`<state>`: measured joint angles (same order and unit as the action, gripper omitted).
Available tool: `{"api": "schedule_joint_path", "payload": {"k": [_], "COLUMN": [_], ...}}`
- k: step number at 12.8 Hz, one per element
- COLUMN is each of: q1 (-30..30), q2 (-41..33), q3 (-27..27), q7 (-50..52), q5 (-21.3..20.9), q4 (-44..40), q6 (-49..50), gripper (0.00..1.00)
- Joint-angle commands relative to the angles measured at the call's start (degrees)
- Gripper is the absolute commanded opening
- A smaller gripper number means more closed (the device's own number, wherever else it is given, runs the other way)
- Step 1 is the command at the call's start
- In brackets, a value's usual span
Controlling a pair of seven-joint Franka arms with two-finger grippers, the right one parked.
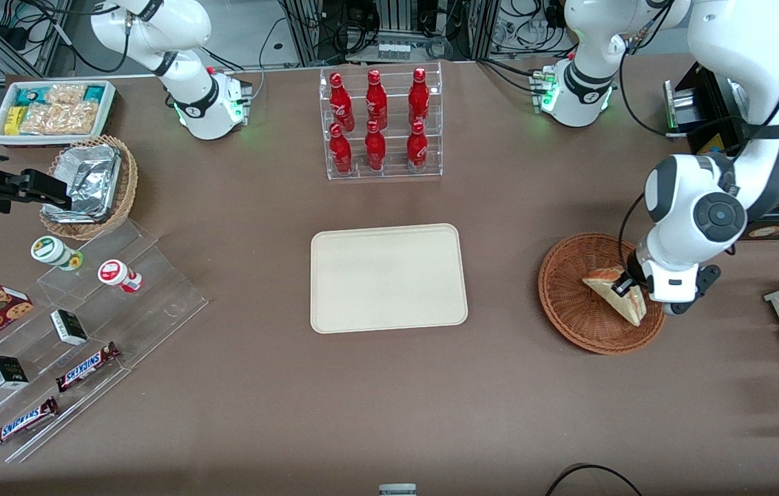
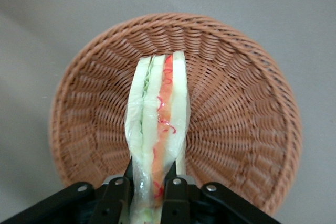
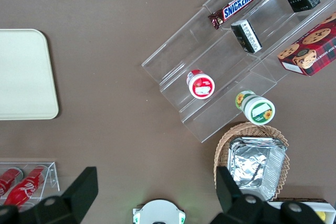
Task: Place sandwich from basket to tray
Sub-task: 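Lift the sandwich and carry it over the cream tray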
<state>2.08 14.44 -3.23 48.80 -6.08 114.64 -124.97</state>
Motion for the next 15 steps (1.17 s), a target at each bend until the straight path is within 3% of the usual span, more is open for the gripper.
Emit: {"api": "schedule_joint_path", "payload": {"k": [1,6,11,15], "q1": [2.7,12.7,22.7,28.7], "q2": [0.2,0.5,1.3,5.6], "q3": [0.1,0.1,0.1,-0.5], "q7": [0.2,1.1,1.1,0.9], "q5": [-1.4,-0.9,-0.4,2.8], "q4": [-9.2,-22.0,-23.6,-26.1], "q6": [9.2,22.2,22.0,18.7], "gripper": [0.00,0.00,0.00,0.00]}}
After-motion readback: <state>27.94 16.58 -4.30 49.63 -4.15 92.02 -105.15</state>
